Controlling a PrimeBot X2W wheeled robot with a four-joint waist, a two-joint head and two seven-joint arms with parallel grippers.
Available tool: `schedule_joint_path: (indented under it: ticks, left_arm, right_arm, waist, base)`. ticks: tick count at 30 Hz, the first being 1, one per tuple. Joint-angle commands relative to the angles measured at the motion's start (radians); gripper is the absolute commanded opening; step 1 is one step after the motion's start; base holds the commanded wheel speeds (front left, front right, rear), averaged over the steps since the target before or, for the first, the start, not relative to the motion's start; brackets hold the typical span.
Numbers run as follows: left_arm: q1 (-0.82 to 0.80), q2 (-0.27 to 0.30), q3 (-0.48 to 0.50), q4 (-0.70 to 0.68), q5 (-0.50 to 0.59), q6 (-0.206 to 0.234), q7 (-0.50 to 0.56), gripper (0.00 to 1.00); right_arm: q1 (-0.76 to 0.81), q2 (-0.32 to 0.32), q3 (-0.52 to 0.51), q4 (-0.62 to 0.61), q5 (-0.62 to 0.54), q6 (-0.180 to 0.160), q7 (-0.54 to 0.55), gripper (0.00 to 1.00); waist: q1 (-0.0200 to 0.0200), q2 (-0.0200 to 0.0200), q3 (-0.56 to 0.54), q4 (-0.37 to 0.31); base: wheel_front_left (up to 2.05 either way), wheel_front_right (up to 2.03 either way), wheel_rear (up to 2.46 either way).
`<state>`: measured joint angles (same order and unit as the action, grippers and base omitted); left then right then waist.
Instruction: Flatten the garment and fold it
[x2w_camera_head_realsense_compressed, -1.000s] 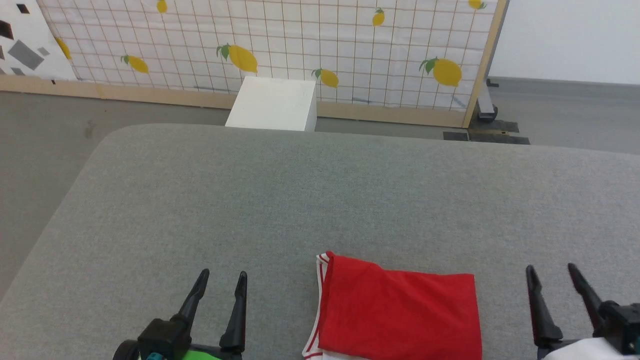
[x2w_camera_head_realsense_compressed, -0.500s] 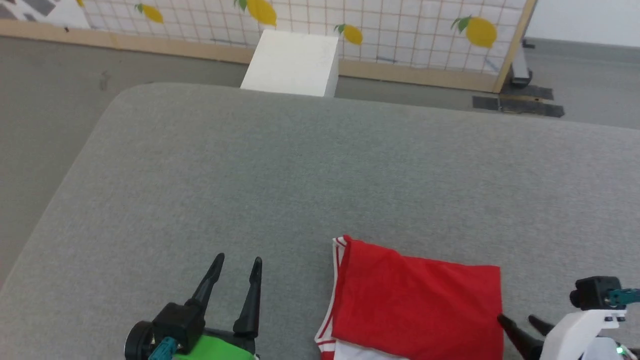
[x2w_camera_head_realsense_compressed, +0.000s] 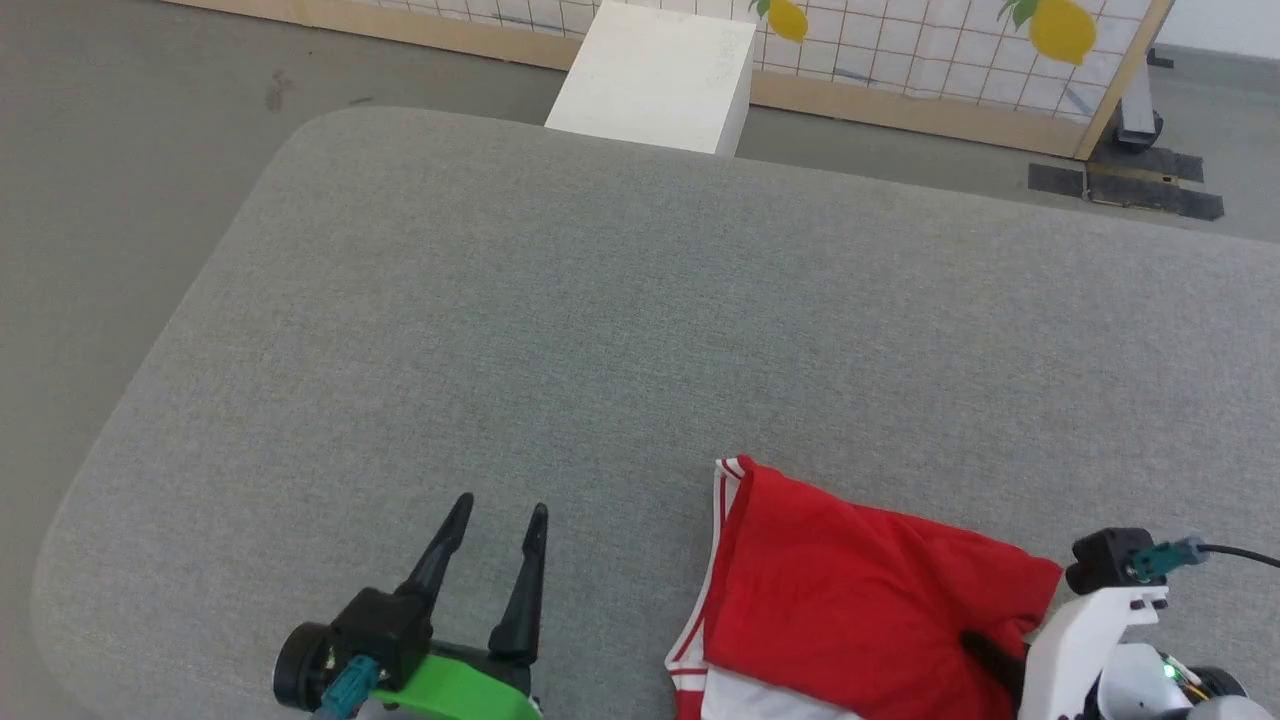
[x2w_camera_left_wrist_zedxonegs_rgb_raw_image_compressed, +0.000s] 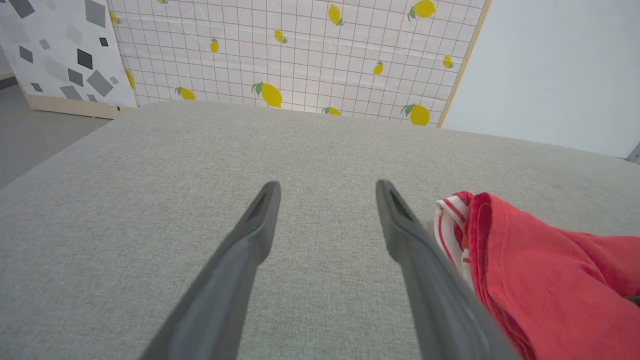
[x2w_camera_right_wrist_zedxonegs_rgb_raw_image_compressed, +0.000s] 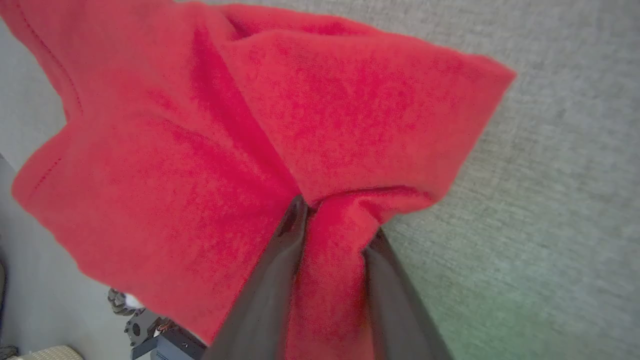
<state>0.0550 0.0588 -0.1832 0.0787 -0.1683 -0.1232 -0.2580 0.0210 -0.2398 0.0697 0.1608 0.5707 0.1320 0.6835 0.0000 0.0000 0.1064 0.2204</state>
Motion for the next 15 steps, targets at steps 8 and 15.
schedule_joint_path:
  ticks: [8, 15]
  left_arm:
    - [-0.043, -0.008, -0.043, 0.016, -0.019, 0.002, -0.004, 1.0]
    - [-0.121, -0.008, -0.13, 0.026, -0.059, 0.028, -0.004, 1.0]
  right_arm:
    - [-0.136, -0.171, 0.165, -0.004, -0.207, -0.001, -0.103, 0.0]
    - [-0.316, -0.472, 0.366, -0.032, -0.303, -0.001, -0.107, 0.0]
  waist:
    - [0.0, 0.0, -0.003, -0.132]
    - [0.0, 0.0, 0.066, -0.33]
  base:
    - [0.0, 0.0, 0.0]
    - [0.0, 0.0, 0.0]
